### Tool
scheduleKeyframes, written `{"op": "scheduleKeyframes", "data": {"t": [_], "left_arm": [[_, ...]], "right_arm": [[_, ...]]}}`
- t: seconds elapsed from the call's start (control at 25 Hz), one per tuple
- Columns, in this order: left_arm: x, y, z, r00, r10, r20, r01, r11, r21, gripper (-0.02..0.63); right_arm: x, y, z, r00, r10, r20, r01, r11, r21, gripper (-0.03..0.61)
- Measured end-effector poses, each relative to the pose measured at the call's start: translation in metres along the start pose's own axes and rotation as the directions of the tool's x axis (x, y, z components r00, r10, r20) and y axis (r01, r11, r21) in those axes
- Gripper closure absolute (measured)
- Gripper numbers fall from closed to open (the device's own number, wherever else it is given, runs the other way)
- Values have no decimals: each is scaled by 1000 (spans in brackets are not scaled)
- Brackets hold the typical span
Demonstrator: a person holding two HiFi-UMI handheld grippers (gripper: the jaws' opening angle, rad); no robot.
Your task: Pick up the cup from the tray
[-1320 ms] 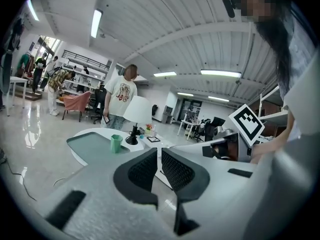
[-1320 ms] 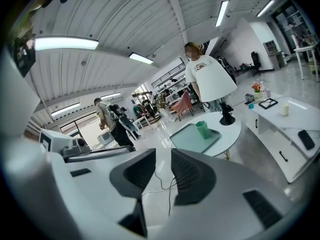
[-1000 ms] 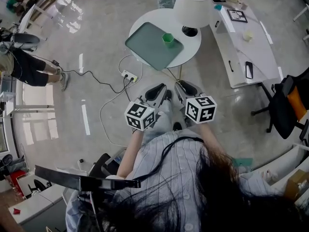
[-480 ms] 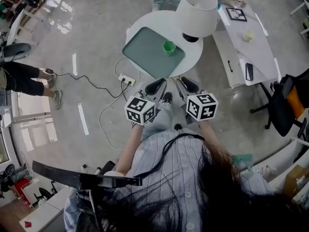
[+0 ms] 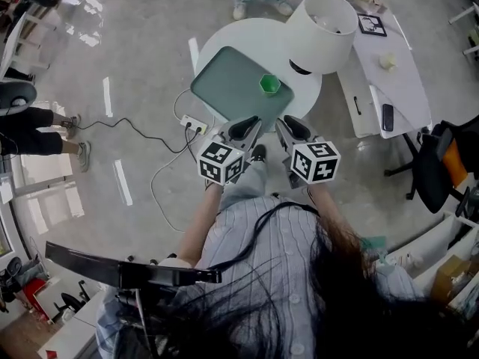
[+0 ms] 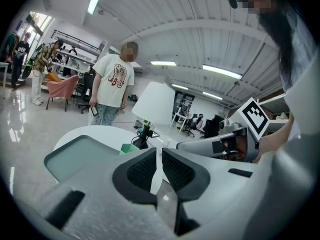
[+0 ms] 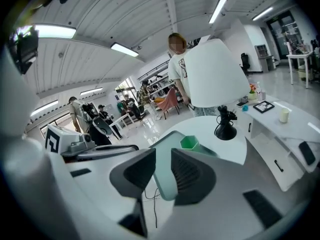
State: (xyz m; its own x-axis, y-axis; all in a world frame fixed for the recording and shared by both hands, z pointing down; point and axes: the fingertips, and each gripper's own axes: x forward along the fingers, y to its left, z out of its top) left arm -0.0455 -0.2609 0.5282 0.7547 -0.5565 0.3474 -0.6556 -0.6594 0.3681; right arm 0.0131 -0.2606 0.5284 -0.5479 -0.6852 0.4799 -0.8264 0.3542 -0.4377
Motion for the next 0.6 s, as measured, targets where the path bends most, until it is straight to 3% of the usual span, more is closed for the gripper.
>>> {"op": "scheduleKeyframes", "data": {"t": [0.28,0.44,0.52,0.6], "left_arm": [[33,28,-8,998,-32,-57,32,999,-10,594],[53,50,-10,998,-2,-63,2,1000,-4,585],[62,61,-15,997,12,-79,-14,1000,-20,554],[70,72,-22,995,22,-102,-26,999,-38,483]], "right_arm": [[15,-18,3,999,-46,-29,46,999,-2,469],[22,-30,2,996,-70,-48,71,997,15,469],[25,-35,2,995,-80,-58,81,997,17,469],[28,-38,1,994,-86,-70,88,996,20,469]]}}
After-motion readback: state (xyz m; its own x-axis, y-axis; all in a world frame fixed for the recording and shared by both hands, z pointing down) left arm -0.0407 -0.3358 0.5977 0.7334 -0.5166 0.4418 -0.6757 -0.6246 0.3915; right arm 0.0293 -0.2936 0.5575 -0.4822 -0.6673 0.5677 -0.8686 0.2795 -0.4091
